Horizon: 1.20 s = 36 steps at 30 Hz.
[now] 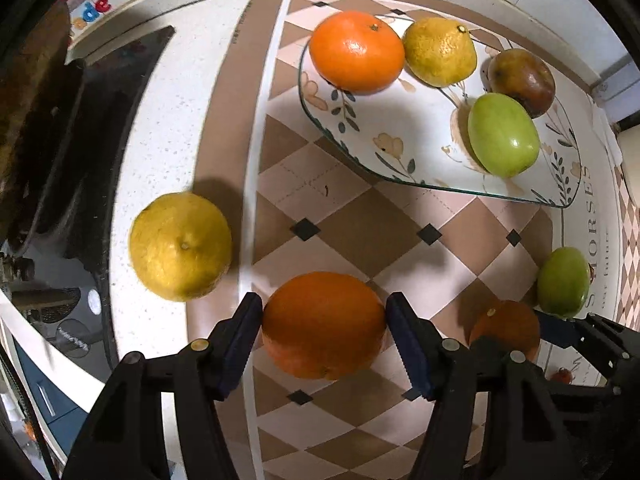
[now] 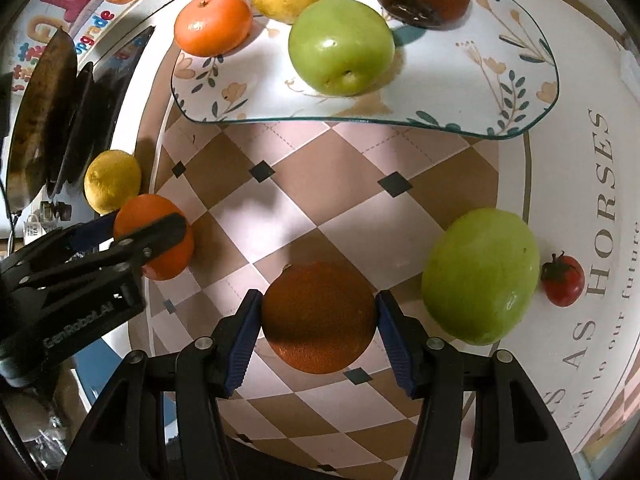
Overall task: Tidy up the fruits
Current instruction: 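Carry both fruits to the plate and set them down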
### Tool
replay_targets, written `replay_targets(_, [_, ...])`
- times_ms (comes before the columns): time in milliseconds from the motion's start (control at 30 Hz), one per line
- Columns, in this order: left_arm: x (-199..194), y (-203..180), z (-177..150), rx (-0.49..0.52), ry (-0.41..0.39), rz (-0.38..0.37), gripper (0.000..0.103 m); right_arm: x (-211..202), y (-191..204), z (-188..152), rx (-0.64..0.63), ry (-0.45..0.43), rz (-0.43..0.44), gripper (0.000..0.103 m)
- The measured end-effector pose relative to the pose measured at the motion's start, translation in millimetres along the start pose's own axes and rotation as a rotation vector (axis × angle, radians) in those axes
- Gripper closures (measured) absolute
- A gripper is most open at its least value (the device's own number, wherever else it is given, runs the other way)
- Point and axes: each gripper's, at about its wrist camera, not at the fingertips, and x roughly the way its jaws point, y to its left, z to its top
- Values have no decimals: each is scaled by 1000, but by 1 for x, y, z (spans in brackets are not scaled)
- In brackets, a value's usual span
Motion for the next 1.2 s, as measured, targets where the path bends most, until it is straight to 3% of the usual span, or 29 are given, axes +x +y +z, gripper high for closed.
replay_targets(233, [29, 3, 8, -8, 76, -70, 39, 0, 3, 0, 13, -5, 0, 42])
replay_targets(333, [31, 7, 7, -4, 52, -19, 40, 0, -1, -2, 20, -10, 9, 42])
replay_targets(633, [12, 19, 0, -40, 25, -74, 40, 1, -14, -7, 53, 7, 56, 39])
replay_targets(833, [12, 21, 26, -43, 36, -48, 40, 4, -16, -10, 55, 16, 47, 39])
replay_targets(1200, [28, 21, 46, -31, 47, -32, 39, 8, -11, -7, 58, 31, 46, 39])
